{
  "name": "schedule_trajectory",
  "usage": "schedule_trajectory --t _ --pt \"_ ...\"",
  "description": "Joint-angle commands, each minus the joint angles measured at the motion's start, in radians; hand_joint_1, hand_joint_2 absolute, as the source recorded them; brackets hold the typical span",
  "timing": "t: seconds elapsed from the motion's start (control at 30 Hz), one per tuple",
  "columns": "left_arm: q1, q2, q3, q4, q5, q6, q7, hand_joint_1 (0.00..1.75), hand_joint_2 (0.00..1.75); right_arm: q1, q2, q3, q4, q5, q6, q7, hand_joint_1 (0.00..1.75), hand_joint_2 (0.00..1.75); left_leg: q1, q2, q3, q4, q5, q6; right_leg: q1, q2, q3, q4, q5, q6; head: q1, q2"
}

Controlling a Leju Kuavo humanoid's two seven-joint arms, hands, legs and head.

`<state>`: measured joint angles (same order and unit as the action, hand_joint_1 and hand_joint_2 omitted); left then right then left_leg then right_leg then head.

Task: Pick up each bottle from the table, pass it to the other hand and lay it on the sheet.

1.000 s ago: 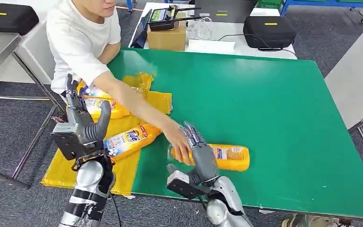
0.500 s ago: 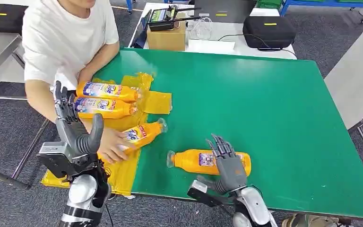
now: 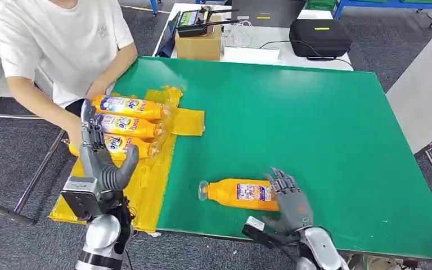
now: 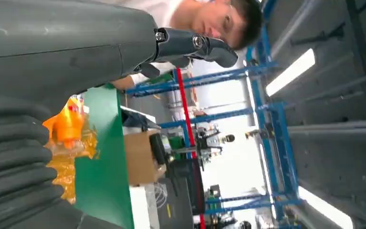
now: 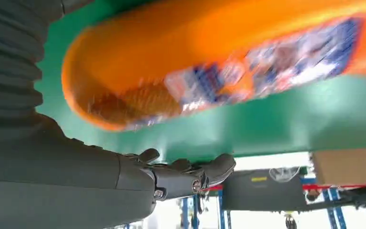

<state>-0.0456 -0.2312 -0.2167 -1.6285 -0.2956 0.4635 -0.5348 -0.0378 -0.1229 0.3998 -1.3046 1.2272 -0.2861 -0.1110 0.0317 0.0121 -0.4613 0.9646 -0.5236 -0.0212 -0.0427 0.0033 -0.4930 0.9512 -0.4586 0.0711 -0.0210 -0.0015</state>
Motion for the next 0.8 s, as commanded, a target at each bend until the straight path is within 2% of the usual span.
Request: schedule_trajectory --t 0.03,0.3,0.43,0.53,0.6,0.73,0.8 --pt "0.002 0.050 -0.043 -0.003 -0.034 0.008 -0.019 0.00 1.75 -0.118 -0.048 -0.028 0.080 0.024 0.029 0.007 0.00 1.75 0.000 0.001 0.001 -0.001 0.000 0.002 0.001 0.001 0.000 -0.001 0.001 -0.003 0.000 0.000" --pt "0.005 0.048 -0.073 0.010 -0.055 0.015 -0.024 0.00 1.75 -0.153 0.008 0.024 0.173 -0.019 0.071 -0.013 0.00 1.75 0.001 0.001 0.002 -0.002 0.000 0.002 0.001 0.002 0.001 -0.001 0.001 -0.004 0.000 0.000" --pt "0.000 0.052 -0.076 0.016 -0.058 0.018 -0.023 0.00 1.75 -0.178 0.008 0.047 0.223 -0.016 0.074 -0.012 0.00 1.75 0.000 0.001 0.001 -0.001 0.000 0.002 0.001 0.001 0.001 -0.001 0.001 -0.003 0.000 0.000" --pt "0.009 0.055 -0.074 0.010 -0.050 0.008 -0.008 0.00 1.75 -0.167 -0.004 0.055 0.222 -0.025 0.087 -0.004 0.00 1.75 0.001 0.000 0.002 -0.002 0.000 0.003 0.002 0.001 0.002 -0.002 0.001 -0.005 0.000 0.000" --pt "0.017 0.056 -0.068 0.005 -0.051 0.006 -0.001 0.00 1.75 -0.155 -0.016 0.061 0.214 -0.025 0.107 0.012 0.00 1.75 0.000 -0.001 0.001 -0.001 0.000 0.002 0.001 0.000 0.001 -0.001 0.000 -0.003 0.000 0.000" --pt "0.020 0.052 -0.066 0.010 -0.057 0.005 0.002 0.00 1.75 -0.168 -0.036 0.073 0.245 -0.006 0.144 0.049 0.00 1.75 0.000 0.000 0.001 -0.001 0.000 0.002 0.001 0.000 0.001 -0.001 0.000 -0.003 0.000 0.000" --pt "0.030 0.044 -0.058 0.002 -0.065 0.007 0.009 0.00 1.75 -0.183 -0.043 0.091 0.271 0.099 0.159 0.200 0.00 1.75 0.000 0.000 0.001 -0.001 0.000 0.002 0.001 0.000 0.001 -0.001 0.000 -0.003 0.000 0.000"
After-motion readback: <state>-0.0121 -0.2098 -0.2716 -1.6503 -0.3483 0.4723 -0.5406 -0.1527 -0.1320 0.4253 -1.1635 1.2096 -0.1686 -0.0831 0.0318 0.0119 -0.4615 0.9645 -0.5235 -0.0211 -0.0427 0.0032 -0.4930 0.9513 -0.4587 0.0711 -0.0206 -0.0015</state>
